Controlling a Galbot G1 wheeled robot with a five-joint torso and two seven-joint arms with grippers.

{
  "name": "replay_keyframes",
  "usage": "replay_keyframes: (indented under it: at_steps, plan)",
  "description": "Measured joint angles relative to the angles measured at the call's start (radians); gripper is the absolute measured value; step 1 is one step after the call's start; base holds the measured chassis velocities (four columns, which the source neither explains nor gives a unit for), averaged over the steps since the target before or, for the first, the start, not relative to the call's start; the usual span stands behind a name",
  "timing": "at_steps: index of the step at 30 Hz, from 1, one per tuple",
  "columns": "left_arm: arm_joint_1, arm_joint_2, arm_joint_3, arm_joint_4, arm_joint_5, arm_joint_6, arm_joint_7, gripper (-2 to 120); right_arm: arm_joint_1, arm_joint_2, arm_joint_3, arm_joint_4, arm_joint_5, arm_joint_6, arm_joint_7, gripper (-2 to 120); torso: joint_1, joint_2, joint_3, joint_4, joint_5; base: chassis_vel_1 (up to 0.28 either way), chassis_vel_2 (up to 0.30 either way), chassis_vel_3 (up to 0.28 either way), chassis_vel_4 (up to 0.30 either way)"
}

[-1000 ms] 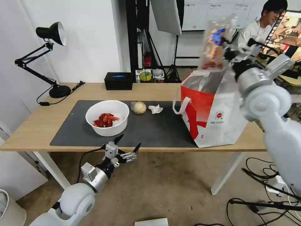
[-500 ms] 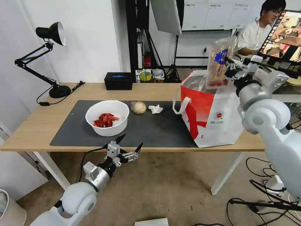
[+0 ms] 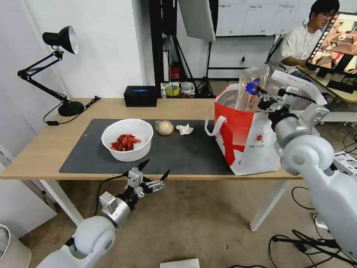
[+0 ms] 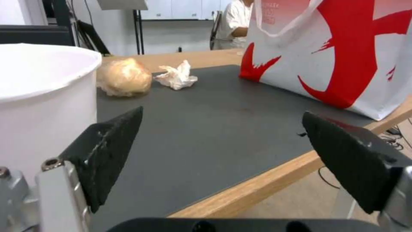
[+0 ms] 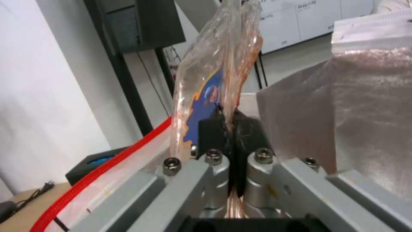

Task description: Pick up the trash from the table and place it into the takeout bag.

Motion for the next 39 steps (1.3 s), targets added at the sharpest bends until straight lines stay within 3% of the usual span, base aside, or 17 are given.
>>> replay_keyframes:
  at_steps: [8, 12, 13, 14, 17, 26, 30, 39]
  plan:
    - [-0.001, 0.000, 0.004, 0.001, 0.004, 0.000, 0.000, 100, -0.009, 0.007, 0.008, 0.024, 0.057, -0.023, 0.034, 2, 0.000, 0.000, 0.000, 0.0000, 0.0000, 0.000, 0.000, 0.000, 0.000]
    - [-0.002, 0.000, 0.005, 0.001, 0.005, 0.001, 0.000, 100, -0.011, 0.011, 0.010, 0.025, 0.060, -0.027, 0.037, 14, 0.000, 0.000, 0.000, 0.0000, 0.0000, 0.000, 0.000, 0.000, 0.000]
    - [-0.003, 0.003, 0.005, 0.001, 0.006, 0.008, 0.004, 100, -0.009, 0.016, 0.012, 0.021, 0.058, -0.027, 0.038, 26, 0.000, 0.000, 0.000, 0.0000, 0.0000, 0.000, 0.000, 0.000, 0.000]
    - [-0.003, 0.003, 0.005, 0.001, 0.006, 0.008, 0.004, 100, -0.009, 0.016, 0.012, 0.021, 0.058, -0.027, 0.038, 26, 0.000, 0.000, 0.000, 0.0000, 0.0000, 0.000, 0.000, 0.000, 0.000]
    - [-0.018, 0.008, 0.007, 0.001, 0.005, 0.016, 0.005, 100, 0.008, 0.020, 0.003, 0.014, 0.059, -0.026, 0.037, 52, 0.000, 0.000, 0.000, 0.0000, 0.0000, 0.000, 0.000, 0.000, 0.000]
    - [-0.021, 0.013, 0.006, 0.001, 0.003, 0.017, 0.005, 100, 0.033, 0.006, -0.019, 0.014, 0.065, -0.013, -0.003, 82, 0.000, 0.000, 0.000, 0.0000, 0.0000, 0.000, 0.000, 0.000, 0.000]
    - [-0.022, 0.024, 0.004, 0.004, 0.002, 0.016, 0.005, 100, 0.087, -0.020, -0.050, 0.023, 0.065, 0.012, -0.100, 97, 0.000, 0.000, 0.000, 0.0000, 0.0000, 0.000, 0.000, 0.000, 0.000]
    - [-0.004, 0.032, -0.034, -0.001, 0.006, -0.007, 0.005, 100, 0.104, -0.089, -0.115, 0.089, 0.041, 0.022, -0.345, 100, 0.000, 0.000, 0.000, 0.0000, -0.0001, 0.000, 0.000, 0.000, 0.000]
